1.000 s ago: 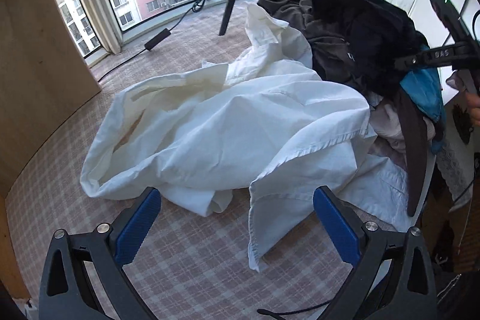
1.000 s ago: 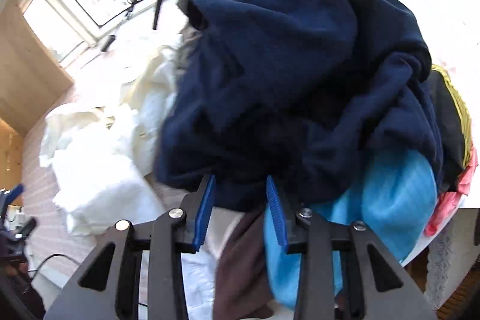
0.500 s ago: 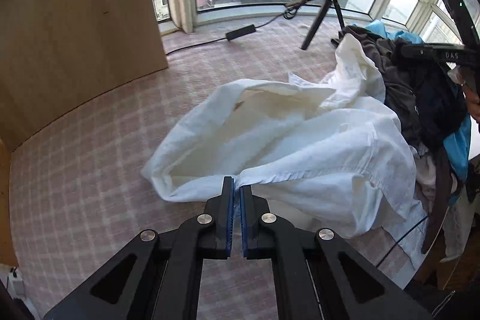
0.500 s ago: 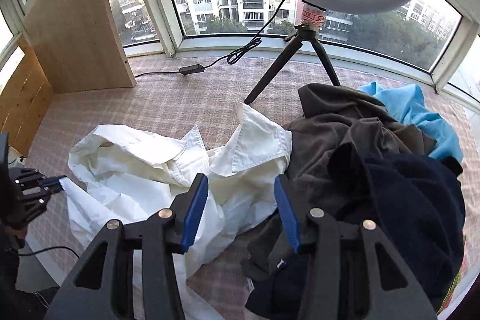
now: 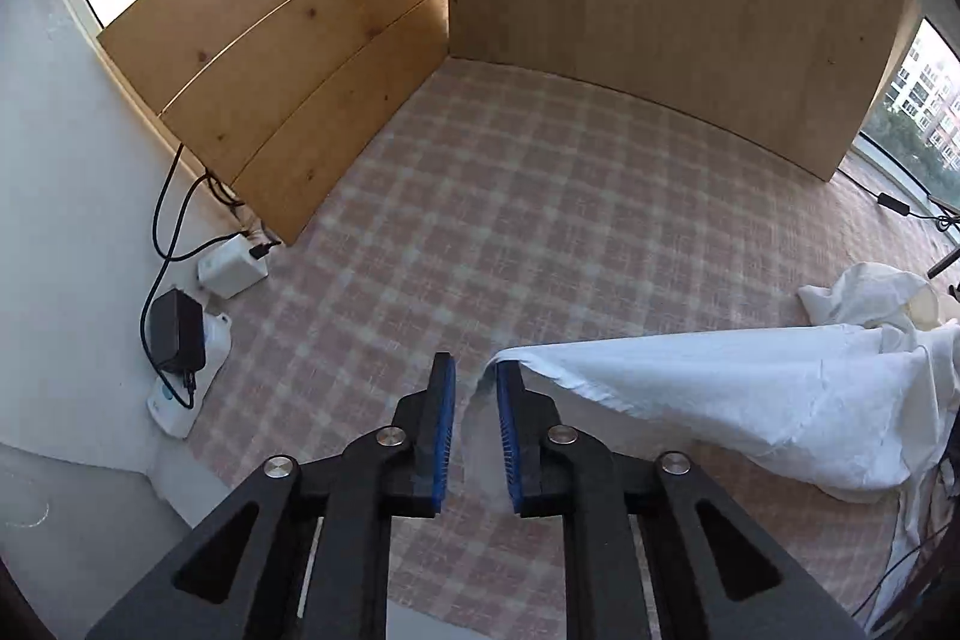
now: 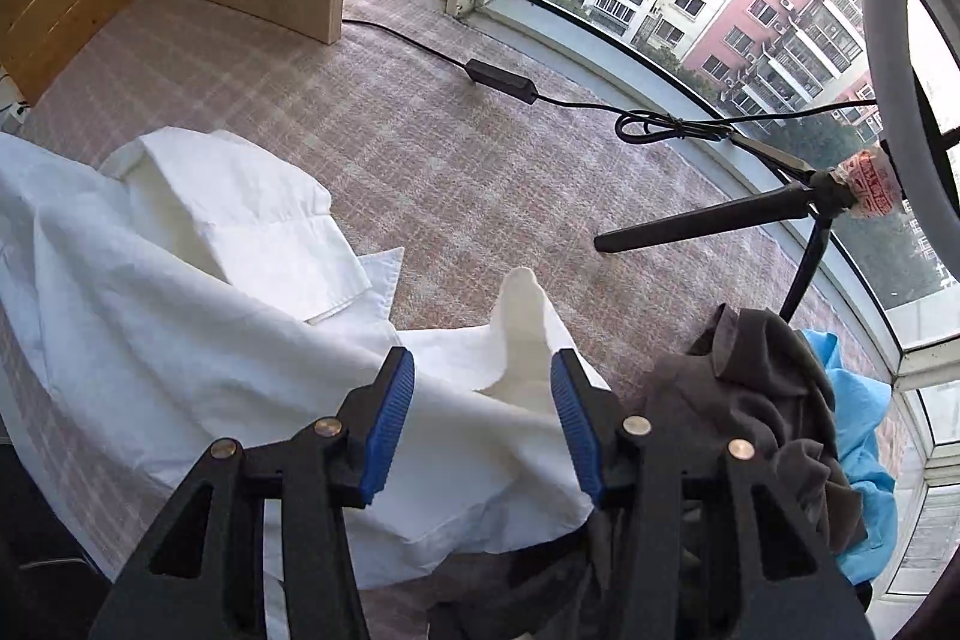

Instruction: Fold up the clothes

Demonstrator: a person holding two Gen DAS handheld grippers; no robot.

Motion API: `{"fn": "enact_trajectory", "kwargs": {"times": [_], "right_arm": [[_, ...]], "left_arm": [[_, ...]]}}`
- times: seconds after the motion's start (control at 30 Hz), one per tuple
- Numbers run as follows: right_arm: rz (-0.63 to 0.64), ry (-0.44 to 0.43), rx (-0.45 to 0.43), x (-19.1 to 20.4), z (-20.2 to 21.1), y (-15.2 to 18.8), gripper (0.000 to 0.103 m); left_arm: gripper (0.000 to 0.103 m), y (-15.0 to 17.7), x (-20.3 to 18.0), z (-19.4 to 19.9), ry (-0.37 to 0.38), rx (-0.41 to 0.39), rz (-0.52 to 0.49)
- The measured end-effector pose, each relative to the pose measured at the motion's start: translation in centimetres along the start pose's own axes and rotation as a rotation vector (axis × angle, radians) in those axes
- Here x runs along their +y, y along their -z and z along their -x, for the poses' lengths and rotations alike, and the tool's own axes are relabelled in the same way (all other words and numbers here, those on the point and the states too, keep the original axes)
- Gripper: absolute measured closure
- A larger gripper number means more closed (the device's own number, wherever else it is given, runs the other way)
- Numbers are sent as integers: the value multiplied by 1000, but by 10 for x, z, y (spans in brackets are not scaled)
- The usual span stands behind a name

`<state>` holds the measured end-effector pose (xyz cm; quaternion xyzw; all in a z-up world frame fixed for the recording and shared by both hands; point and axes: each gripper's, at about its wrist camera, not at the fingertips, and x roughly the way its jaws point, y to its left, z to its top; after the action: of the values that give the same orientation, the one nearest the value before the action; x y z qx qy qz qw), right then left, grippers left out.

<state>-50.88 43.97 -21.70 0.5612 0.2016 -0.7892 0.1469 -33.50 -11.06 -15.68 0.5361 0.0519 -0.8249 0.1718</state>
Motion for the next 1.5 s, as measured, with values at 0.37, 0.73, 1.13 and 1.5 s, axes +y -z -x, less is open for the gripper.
{"fn": "enact_trajectory", "kwargs": {"times": [0.37, 0.73, 1.13, 1.5], "right_arm": [[-387, 32, 54, -75, -48, 55, 54], [-426, -36, 57, -79, -65, 66, 53], [-477, -143, 40, -83, -70, 65, 99], [-627, -280, -205, -77, 81, 123, 99]], "left_arm": [[57, -4, -174, 48, 274, -104, -389], [52, -13, -418, -22, 373, -66, -913], [103, -66, -363, -28, 445, -54, -705], [103, -138, -180, 23, 285, -209, -442]]}}
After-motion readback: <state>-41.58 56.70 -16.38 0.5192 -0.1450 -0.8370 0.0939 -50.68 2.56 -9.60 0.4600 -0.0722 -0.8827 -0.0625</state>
